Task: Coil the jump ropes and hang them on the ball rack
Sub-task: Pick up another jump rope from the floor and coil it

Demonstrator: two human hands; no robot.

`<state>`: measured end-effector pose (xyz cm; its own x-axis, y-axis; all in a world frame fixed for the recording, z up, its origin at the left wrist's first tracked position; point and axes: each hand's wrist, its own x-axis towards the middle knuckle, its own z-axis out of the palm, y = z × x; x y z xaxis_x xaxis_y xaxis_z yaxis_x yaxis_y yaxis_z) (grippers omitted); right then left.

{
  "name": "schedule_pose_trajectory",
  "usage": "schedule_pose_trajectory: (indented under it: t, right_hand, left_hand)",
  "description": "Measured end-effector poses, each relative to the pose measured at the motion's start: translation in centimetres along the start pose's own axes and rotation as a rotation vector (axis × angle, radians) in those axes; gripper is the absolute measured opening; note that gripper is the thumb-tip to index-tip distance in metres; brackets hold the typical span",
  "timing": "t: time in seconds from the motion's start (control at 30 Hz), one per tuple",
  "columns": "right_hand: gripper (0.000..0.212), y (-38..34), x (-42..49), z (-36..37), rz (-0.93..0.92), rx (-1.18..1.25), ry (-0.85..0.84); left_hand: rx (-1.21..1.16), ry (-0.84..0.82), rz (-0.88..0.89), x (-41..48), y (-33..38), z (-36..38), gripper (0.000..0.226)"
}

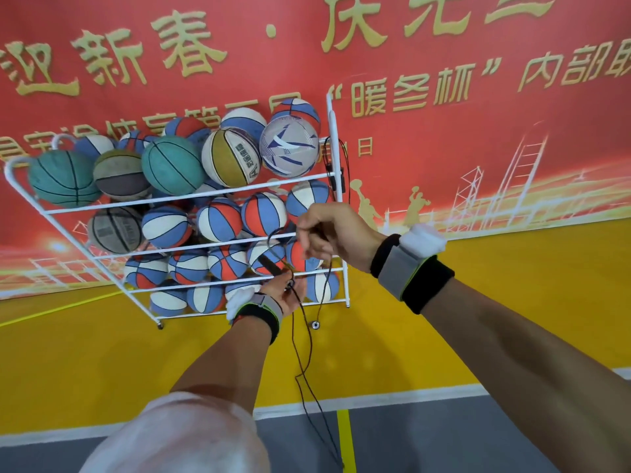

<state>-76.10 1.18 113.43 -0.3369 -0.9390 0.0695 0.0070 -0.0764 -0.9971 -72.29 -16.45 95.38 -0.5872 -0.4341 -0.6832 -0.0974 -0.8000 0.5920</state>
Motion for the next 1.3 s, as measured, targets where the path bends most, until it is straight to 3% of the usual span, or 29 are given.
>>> schedule_pose_trajectory:
  t: [0.1, 0.17, 0.33, 0.53, 0.73, 0.87, 1.0, 1.13, 1.3]
  right_hand:
    - [0.034, 1.1, -1.0, -1.1, 0.195, -0.197, -0.083]
    - [0.028, 2.3, -1.6, -1.6, 0.311, -0.196, -0.096]
    - [0.047, 5.6, -1.9, -1.7, 0.514, -0.185, -0.132]
    - [0.061, 7.4, -0.6, -0.4, 0.548, -0.057, -0.088]
    - [0.051, 8.3, 1.1, 0.9, 0.474, 0.037, 0.303]
    - [0.045, 7.8, 2.0, 1.1, 0.358, -0.015, 0.437]
    - [0.046, 7.1, 2.7, 1.2, 0.312, -0.072, 0.457]
    - [0.025, 6.4, 2.8, 1.2, 0.267, -0.027, 0.432]
    - [0.022, 5.3, 2.1, 1.2, 0.266, 0.171, 0.193]
  left_hand:
    - [0.071, -0.072, 0.106, -0.2, 1.7, 0.0, 0.020]
    - [0.142, -0.142, 0.165, -0.2, 2.8, 0.4, 0.013]
    - [0.082, -0.242, 0.240, -2.3, 5.1, 2.7, 0.006]
    - [0.151, -0.417, 0.285, -4.7, 5.5, 5.4, 0.010]
    - [0.230, -0.462, 0.312, -6.4, 5.9, 5.9, 0.014]
    - [0.333, -0.409, 0.346, -6.7, 6.6, 4.4, 0.018]
    - [0.369, -0.402, 0.286, -6.8, 6.4, 2.9, 0.018]
    - [0.275, -0.378, 0.162, -6.4, 6.4, 1.5, 0.016]
    - [0.057, -0.278, 0.171, -5.0, 5.9, 0.2, 0.013]
